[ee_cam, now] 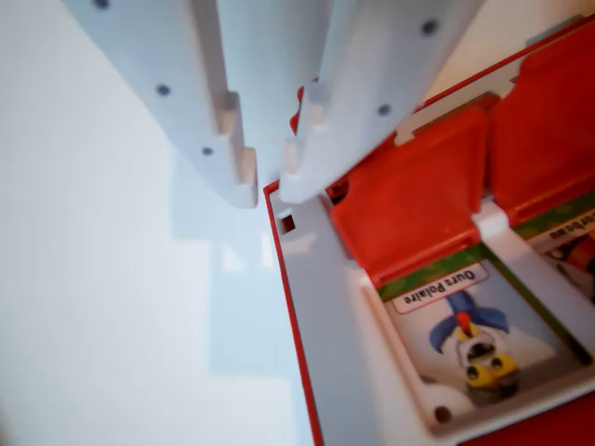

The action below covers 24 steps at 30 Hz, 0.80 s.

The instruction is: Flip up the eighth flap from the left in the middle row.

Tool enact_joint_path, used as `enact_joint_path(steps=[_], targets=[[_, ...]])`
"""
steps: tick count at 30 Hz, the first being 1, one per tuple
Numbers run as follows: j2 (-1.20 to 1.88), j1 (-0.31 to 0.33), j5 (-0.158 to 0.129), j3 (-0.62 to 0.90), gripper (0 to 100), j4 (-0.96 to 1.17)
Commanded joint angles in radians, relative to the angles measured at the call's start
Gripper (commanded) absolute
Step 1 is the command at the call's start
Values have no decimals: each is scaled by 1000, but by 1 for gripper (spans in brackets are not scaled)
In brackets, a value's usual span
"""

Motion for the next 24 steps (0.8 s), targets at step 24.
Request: enact_joint_path(steps=[24], targets=[[-143, -66, 58, -341, 3, 34]])
